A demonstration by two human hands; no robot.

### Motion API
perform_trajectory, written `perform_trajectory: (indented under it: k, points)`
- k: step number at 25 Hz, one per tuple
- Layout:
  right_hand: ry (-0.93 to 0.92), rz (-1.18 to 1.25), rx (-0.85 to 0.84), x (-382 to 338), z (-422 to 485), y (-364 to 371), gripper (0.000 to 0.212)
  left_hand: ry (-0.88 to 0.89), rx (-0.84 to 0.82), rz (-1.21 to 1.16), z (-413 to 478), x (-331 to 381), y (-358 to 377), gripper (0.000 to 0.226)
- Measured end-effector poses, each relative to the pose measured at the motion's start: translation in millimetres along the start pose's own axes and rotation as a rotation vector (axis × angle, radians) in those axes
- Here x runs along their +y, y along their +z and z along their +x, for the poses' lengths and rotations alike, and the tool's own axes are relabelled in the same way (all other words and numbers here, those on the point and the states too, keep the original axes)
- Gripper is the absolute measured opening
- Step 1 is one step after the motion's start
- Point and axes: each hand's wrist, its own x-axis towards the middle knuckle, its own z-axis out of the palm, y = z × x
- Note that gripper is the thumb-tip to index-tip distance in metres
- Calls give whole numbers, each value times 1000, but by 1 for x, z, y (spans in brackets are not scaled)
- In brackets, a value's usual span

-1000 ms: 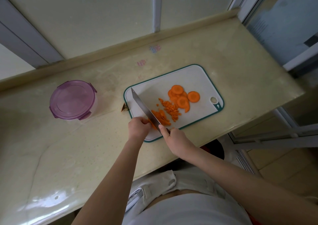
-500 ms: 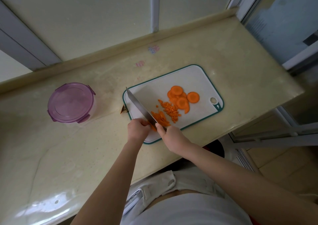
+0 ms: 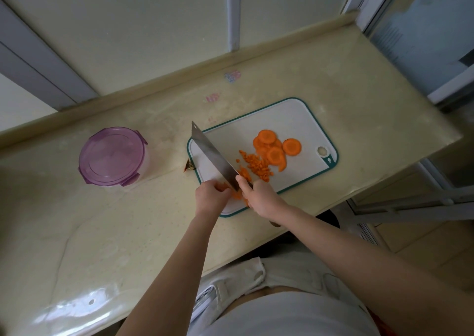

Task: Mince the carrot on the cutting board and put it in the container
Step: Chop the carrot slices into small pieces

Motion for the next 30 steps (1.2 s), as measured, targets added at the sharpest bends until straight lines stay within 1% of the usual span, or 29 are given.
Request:
perform_trajectory:
  k: [2, 4, 6, 7, 9, 12, 14, 16, 19, 22, 24, 27, 30]
  points:
    - [8, 60, 14, 0, -2, -2, 57, 26, 11, -1, -1, -1, 1, 12]
    - [6, 81, 21, 2, -4, -6, 57, 55, 27, -14, -2, -5, 2, 8]
    - [5, 95, 38, 3, -7, -12, 56, 85, 66, -50, -4, -7, 3, 4]
    - [10, 107, 47, 3, -8, -15, 55, 97, 96, -70, -5, -7, 4, 7]
    - [21, 140, 53, 3, -10, -21, 54, 95, 127, -101, -9, -6, 7, 20]
    - [31, 206, 78, 3, -14, -30, 52, 86, 57, -94, -17, 5, 17, 53]
    - [37, 237, 100, 4, -15, -35, 52, 89, 31, -10, -20, 15, 27, 75]
    - [54, 275, 112, 6, -16, -39, 52, 85, 55, 103, -18, 24, 35, 86]
    - [79, 300, 141, 9, -18, -45, 52, 85, 116, 232, -16, 33, 48, 82]
    - [84, 293, 159, 12, -19, -49, 51, 55, 185, 291, -12, 41, 55, 64]
    - [80, 312, 153, 13, -21, -50, 51, 41, 187, 337, -6, 45, 55, 53]
    - [63, 315, 146, 15, -23, -52, 51, 66, 180, 300, 6, 45, 50, 39]
    - [58, 276, 146, 17, -23, -53, 53, 150, 160, 263, 10, 39, 44, 38]
